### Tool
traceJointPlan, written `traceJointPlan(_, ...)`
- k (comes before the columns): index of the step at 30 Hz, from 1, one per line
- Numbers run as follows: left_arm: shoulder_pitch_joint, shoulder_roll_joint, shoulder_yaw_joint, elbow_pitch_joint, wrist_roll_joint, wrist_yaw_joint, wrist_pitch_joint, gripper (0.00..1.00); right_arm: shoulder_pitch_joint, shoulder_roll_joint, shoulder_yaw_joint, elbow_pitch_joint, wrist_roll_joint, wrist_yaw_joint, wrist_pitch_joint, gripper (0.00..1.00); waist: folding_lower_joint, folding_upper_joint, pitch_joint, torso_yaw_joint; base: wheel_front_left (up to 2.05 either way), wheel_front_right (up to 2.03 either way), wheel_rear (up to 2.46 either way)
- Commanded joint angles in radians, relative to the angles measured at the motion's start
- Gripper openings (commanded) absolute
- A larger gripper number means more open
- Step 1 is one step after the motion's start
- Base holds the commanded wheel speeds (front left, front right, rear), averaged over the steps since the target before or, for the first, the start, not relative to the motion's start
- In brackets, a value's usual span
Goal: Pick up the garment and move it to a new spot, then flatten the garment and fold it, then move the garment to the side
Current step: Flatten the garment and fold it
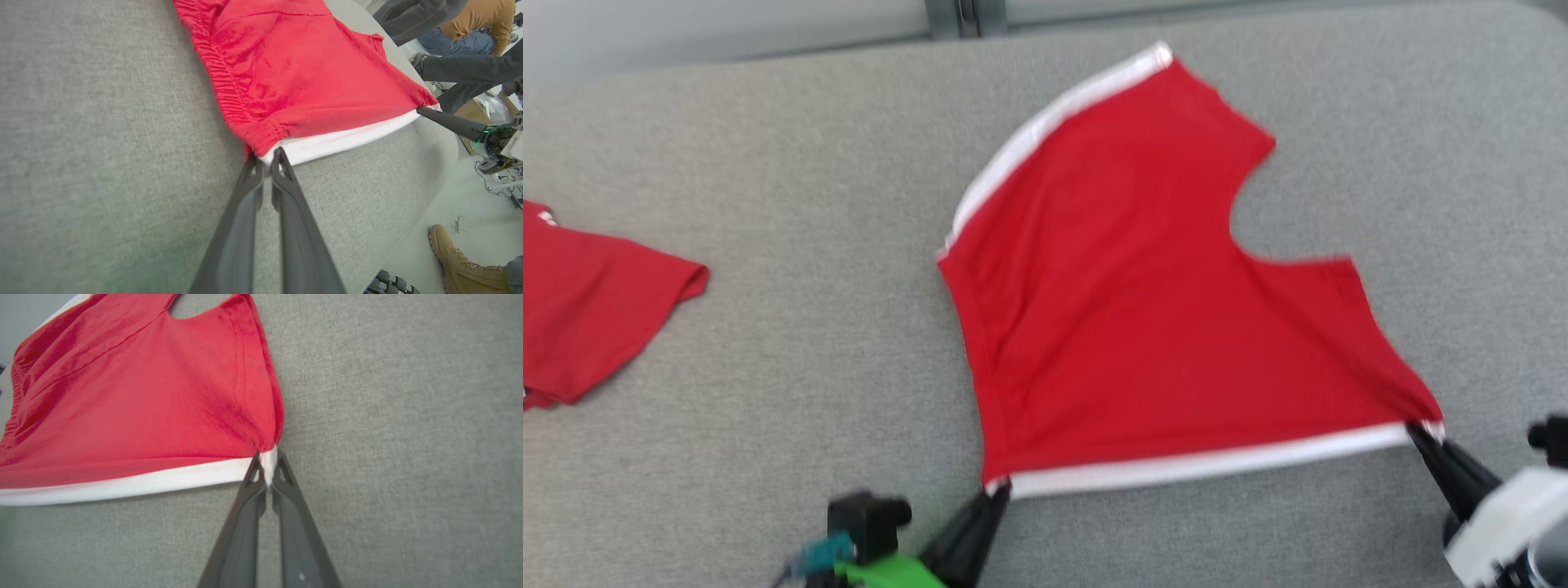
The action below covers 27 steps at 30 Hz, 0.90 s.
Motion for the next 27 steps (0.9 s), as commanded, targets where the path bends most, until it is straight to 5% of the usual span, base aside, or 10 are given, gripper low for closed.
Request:
traceJointPlan(1,0.067,0.011,0.004,-0.028,-0.019,0.03,-0.015,0.0,0.073,-0.021,-0.036,-0.02,0.011,-0.004,-0.001,0.0,0.0001,0.0,-0.162,0.043,0.0,0.0,0.0)
traceJointPlan(6,0.216,0.032,0.007,-0.185,-0.052,0.11,-0.038,0.0,0.304,-0.032,-0.17,-0.164,0.033,-0.005,0.024,0.0,0.0001,0.0,-0.161,0.069,0.0,0.0,0.0)
traceJointPlan(11,0.19,0.052,0.005,-0.257,-0.036,0.125,-0.007,0.0,0.351,-0.009,-0.281,-0.267,-0.007,-0.005,0.094,0.0,0.0001,0.0,-0.115,0.103,0.0,0.0,0.0)
traceJointPlan(18,-0.015,-0.019,0.022,-0.233,-0.018,0.081,0.045,0.0,0.118,-0.006,-0.3,-0.326,-0.077,-0.003,0.264,0.0,0.0001,0.0,0.034,0.17,0.0,0.0,0.0)
traceJointPlan(27,-0.256,-0.14,0.053,-0.133,-0.017,0.033,0.066,0.0,-0.301,-0.051,-0.21,-0.197,-0.148,-0.003,0.528,0.0,0.0001,0.0,0.183,0.254,0.0,0.0,0.0)
